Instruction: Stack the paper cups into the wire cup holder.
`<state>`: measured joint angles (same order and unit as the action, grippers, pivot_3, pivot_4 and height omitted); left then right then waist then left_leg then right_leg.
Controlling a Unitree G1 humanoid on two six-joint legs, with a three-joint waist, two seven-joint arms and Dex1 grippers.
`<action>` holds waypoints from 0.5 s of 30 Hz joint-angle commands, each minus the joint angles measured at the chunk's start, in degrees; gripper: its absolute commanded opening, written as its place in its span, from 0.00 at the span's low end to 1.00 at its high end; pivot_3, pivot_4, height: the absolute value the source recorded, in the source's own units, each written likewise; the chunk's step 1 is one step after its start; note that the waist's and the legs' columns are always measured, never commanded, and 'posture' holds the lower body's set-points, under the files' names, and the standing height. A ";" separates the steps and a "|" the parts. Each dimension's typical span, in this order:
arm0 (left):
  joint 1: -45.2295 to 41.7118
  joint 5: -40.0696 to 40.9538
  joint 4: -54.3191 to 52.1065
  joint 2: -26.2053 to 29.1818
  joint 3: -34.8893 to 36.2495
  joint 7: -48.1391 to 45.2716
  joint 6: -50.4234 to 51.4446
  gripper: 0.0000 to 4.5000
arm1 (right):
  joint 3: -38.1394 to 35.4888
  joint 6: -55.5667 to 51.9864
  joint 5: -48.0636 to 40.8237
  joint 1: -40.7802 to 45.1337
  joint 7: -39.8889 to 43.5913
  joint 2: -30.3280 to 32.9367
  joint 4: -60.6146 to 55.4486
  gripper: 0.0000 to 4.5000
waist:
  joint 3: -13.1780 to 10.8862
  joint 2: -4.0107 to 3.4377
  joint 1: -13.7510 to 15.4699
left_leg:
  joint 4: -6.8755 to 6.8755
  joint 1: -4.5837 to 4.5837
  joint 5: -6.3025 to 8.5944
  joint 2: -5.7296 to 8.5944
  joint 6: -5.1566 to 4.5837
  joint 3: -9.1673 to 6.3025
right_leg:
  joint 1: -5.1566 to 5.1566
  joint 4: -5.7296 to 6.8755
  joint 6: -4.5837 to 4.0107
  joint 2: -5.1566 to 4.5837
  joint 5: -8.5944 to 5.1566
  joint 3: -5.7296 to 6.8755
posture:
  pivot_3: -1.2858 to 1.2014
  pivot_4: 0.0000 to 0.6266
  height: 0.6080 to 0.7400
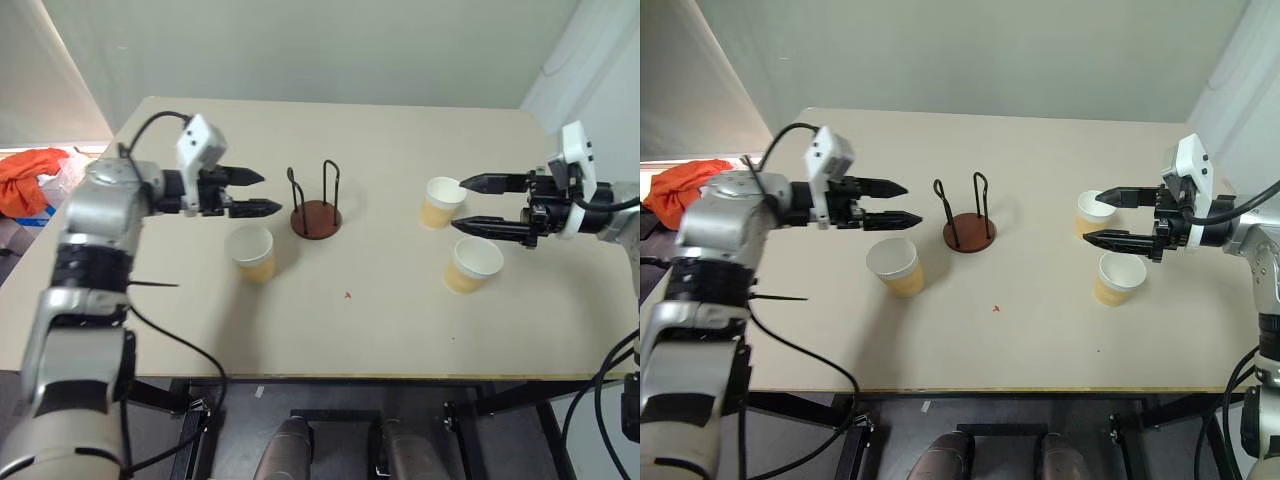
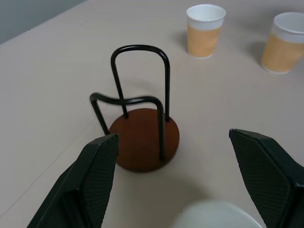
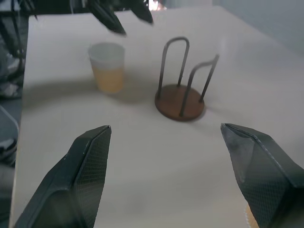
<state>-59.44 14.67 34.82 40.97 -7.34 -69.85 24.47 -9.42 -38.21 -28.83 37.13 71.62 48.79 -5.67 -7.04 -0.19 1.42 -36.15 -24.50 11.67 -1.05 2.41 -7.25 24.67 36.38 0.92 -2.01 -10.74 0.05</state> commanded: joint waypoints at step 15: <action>-10.97 -12.86 22.97 -15.38 -3.38 6.05 -12.81 0.90 | -9.26 -10.03 -12.85 -12.41 -19.00 -1.73 -19.50 0.87 | 0.00 0.00 1.06 | -0.92 -0.64 0.05 0.43 -0.76 0.13 | -0.10 -0.50 1.16 -0.26 0.44 -0.29 | 0.52 0.24 1.00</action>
<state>-68.39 2.06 57.38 26.18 -12.02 -64.76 13.38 -15.76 -48.24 -39.90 24.43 53.83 46.34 -22.92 -7.04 -0.19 2.48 -37.09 -25.14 11.69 -0.55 1.61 -7.09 24.57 35.87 2.13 -2.30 -10.27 -0.28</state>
